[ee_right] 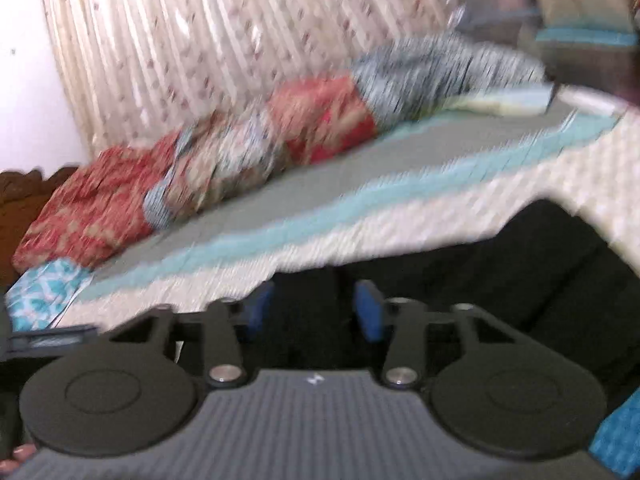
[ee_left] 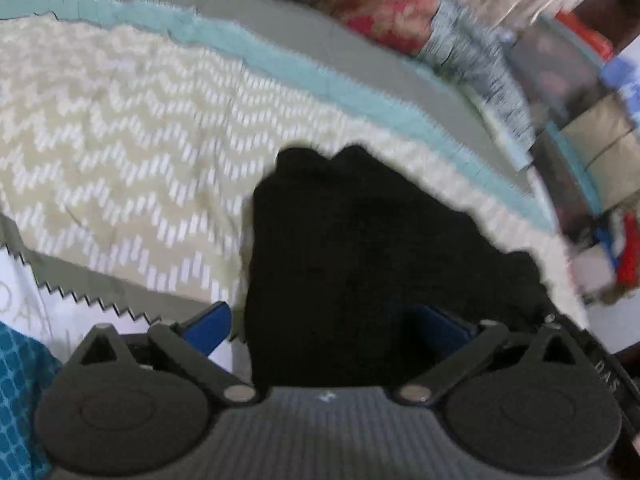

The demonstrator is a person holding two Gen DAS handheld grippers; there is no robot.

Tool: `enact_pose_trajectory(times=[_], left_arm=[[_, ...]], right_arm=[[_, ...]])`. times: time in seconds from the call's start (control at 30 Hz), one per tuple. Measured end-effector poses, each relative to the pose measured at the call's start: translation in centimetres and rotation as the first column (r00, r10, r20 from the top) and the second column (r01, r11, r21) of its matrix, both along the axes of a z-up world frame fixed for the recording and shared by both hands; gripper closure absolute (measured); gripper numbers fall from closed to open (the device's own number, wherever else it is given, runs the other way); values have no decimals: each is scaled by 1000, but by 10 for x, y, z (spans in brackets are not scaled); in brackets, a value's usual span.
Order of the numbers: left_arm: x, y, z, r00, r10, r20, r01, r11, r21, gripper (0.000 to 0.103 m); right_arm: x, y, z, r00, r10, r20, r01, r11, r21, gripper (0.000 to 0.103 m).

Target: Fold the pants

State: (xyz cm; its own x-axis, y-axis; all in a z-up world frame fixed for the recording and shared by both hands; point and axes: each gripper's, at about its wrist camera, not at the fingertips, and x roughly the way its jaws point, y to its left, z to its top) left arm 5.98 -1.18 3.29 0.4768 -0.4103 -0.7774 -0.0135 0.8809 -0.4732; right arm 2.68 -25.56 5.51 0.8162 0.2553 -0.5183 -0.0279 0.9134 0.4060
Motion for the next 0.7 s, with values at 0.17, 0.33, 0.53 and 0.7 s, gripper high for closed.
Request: enact_pose_trajectory(times=[0.17,0.33,0.53,0.7], left_arm=[[-12,-37,-18,993,-108,53,90,956,278,42],[-10,-38,-13,997,-76,28,65,958,278,24],[-17,-10,3,999,-19,26,13,980,197,16],[-15,8,23,998,43,53,-50,987,150,16]], right_arm=[[21,12,-38,993,11,-117,-9,1000,15,74],[17,7,-17,993,73,-93,-74,997,-4,70],[-30,-79,13,966,-229,122,233,972,-18,32],[-40,-174,-18,889,-457,-28,458,886,67,20]])
